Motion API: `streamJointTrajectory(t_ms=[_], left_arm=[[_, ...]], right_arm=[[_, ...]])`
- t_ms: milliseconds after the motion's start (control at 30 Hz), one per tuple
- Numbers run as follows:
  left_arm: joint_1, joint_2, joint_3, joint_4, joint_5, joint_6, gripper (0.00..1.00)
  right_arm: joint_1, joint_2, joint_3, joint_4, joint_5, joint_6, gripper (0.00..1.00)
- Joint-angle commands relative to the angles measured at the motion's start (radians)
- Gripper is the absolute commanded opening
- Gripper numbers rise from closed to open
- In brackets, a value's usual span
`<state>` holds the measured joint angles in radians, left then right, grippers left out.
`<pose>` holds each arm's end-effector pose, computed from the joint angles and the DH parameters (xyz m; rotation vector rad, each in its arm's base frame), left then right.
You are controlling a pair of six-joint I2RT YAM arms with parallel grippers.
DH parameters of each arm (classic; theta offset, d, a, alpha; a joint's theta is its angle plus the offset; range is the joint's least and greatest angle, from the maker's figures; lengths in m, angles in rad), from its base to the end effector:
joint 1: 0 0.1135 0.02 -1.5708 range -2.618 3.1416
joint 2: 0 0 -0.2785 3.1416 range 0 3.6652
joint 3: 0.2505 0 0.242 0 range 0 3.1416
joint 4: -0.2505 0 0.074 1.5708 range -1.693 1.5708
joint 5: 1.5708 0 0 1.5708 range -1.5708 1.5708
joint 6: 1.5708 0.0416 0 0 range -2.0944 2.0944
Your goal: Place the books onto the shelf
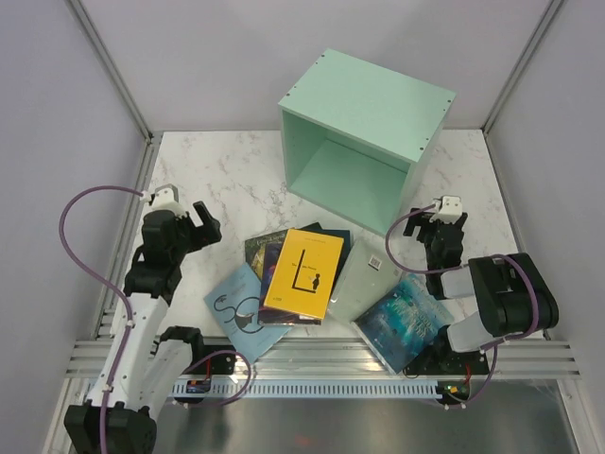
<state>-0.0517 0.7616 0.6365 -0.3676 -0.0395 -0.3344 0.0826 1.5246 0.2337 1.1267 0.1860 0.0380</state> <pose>0.1602 -0.0066 0.2813 -0.3156 2.0447 -0.1973 0.2427 0.0124 0.1642 0.0981 1.7299 -0.0726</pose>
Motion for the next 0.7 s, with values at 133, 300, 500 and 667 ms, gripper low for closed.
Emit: streamJointTrajectory(t_ms=[133, 300, 500, 667], left_arm=[[0.004, -0.117, 0.175, -0.226, 0.101, -0.035, 1.00], [0.004, -0.248, 0.218, -0.370, -0.041, -0.133, 1.00], [0.004, -0.285, 0.244, -0.441, -0.018, -0.146, 1.00], [-0.006, -0.128, 0.247, -0.478, 0.204, -0.158, 1.00]], right_arm=[[0.011, -0.194, 0.088, -0.235, 0.147, 0.046, 0.98], [0.009, -0.458, 0.179, -0.565, 0.337, 0.257, 0.98], [0.006, -0.534, 0.586, -1.373, 0.249, 0.701, 0.98], [0.008, -0.625, 0.567, -1.489, -0.043, 0.753, 0.98]])
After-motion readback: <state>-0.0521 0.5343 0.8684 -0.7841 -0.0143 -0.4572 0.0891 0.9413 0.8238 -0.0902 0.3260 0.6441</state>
